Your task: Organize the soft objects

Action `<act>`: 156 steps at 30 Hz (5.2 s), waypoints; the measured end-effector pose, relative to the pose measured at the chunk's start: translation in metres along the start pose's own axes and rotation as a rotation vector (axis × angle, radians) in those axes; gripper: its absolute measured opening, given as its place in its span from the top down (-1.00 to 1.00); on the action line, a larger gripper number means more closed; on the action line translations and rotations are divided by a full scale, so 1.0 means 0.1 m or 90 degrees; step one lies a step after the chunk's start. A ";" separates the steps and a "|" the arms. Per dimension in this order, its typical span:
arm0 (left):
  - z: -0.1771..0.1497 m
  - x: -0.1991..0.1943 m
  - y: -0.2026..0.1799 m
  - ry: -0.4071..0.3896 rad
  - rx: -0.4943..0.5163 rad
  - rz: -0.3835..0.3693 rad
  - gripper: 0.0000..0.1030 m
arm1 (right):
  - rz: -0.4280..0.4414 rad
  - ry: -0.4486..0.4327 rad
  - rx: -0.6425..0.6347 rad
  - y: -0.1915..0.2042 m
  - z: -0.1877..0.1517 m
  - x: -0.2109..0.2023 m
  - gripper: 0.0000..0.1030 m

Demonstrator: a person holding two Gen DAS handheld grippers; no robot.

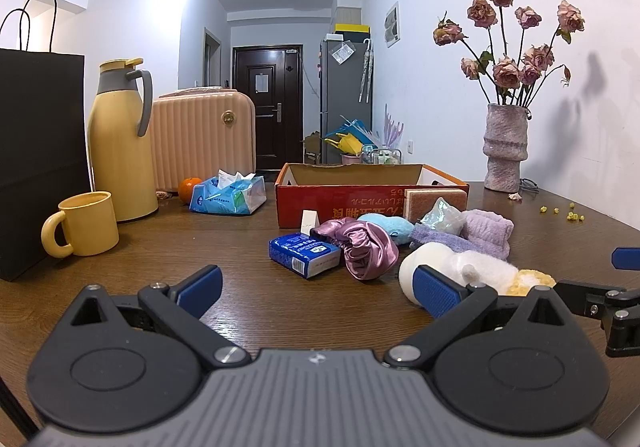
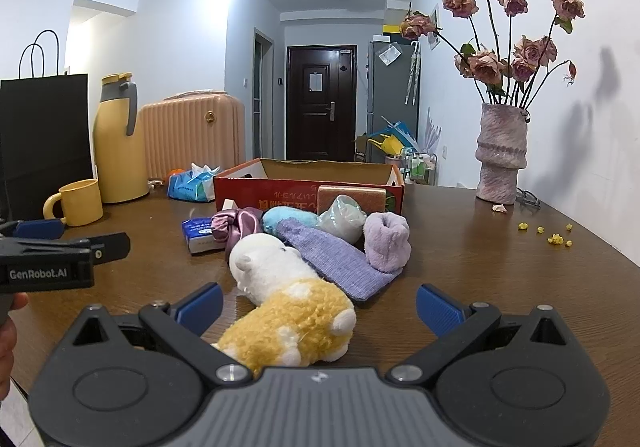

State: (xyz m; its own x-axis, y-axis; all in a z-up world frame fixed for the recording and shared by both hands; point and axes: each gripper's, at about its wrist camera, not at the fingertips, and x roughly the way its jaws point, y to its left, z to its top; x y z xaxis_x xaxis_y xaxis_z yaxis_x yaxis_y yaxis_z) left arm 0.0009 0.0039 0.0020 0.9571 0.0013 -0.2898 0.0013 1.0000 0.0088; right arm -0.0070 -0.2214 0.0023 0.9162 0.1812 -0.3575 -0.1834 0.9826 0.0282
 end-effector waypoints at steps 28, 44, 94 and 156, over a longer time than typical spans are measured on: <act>-0.03 0.12 0.29 0.020 -0.022 0.031 -1.00 | 0.008 0.077 -0.004 0.17 0.04 0.55 -1.00; -0.07 0.24 0.39 0.033 -0.033 0.046 -1.00 | 0.012 0.180 0.026 0.13 0.00 1.03 -0.52; 0.28 1.03 -0.75 0.110 0.068 -0.043 -1.00 | -0.016 0.040 0.111 -0.99 0.40 0.81 -0.36; 0.46 1.20 -0.58 0.081 -0.010 -0.088 -0.05 | -0.050 0.009 0.136 -1.11 0.42 1.14 -0.36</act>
State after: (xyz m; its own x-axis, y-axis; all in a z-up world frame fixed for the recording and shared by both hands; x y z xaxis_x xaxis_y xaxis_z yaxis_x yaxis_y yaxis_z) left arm 0.1293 -0.0546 0.0105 0.9038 -0.1367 -0.4054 0.1257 0.9906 -0.0539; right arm 0.1328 -0.3078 -0.0020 0.9191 0.1050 -0.3797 -0.0307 0.9800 0.1968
